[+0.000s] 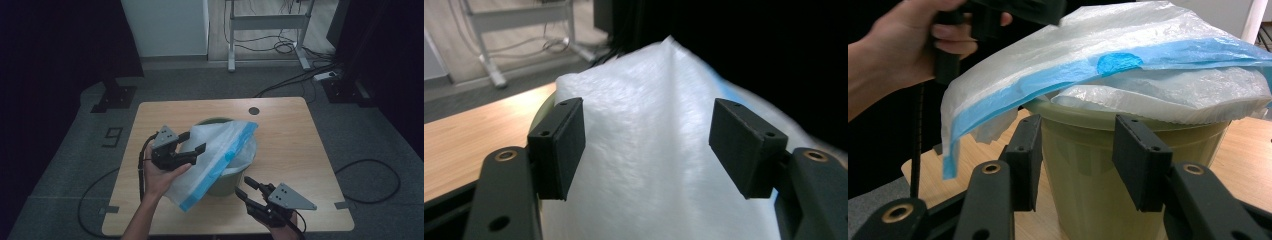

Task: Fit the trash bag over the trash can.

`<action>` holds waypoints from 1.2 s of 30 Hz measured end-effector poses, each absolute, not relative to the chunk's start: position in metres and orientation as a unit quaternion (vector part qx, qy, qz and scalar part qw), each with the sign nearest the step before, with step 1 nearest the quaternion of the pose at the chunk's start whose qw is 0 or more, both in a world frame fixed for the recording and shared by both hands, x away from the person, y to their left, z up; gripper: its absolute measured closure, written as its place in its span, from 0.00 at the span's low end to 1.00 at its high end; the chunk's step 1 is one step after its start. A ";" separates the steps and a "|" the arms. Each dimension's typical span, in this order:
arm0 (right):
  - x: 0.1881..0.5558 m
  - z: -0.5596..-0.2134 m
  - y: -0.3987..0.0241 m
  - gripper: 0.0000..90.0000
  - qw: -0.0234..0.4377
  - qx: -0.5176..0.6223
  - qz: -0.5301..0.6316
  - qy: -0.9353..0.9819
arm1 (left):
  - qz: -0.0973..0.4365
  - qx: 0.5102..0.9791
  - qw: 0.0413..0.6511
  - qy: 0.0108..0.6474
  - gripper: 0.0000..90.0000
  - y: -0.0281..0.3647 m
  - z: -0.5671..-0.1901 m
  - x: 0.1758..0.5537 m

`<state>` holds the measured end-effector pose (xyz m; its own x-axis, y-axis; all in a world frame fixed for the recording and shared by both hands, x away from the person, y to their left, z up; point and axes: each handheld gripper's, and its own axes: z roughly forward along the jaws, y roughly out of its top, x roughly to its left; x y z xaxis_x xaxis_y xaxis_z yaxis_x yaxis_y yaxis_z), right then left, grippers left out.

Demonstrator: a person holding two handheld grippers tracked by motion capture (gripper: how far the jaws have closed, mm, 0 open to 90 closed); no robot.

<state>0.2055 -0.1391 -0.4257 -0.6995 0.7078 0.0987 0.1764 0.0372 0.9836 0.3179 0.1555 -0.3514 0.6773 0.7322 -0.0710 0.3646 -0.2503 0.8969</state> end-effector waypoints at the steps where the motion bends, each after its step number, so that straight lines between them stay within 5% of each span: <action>1: 0.205 -0.426 -0.140 0.60 0.216 0.322 0.615 0.687 | 0.189 0.776 0.485 0.357 0.42 0.153 -0.355 0.321; 4: 0.205 -0.426 -0.140 0.60 0.217 0.322 0.614 0.687 | 0.199 0.783 0.471 0.355 0.66 0.151 -0.358 0.321; 5: 0.205 -0.427 -0.141 0.60 0.216 0.323 0.614 0.687 | 0.197 0.782 0.475 0.353 0.66 0.152 -0.359 0.321; 6: 0.205 -0.427 -0.142 0.60 0.216 0.325 0.614 0.686 | 0.167 0.783 0.485 0.352 0.85 0.155 -0.360 0.322; 10: 0.206 -0.427 -0.143 0.60 0.217 0.327 0.614 0.685 | 0.162 0.771 0.508 0.349 0.99 0.162 -0.358 0.319; 27: 0.222 -0.403 -0.133 0.55 0.242 0.314 0.614 0.683 | 0.068 0.715 0.614 0.328 1.00 0.192 -0.326 0.309; 36: 0.263 -0.398 -0.119 0.52 0.225 0.322 0.603 0.695 | 0.037 0.704 0.632 0.323 1.00 0.197 -0.327 0.312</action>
<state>0.2633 -0.1185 -0.3978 -0.6921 0.7178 0.0757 0.1762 0.0663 0.9821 0.3116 0.1973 -0.3271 0.7888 0.5015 -0.3553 0.4073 0.0064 0.9133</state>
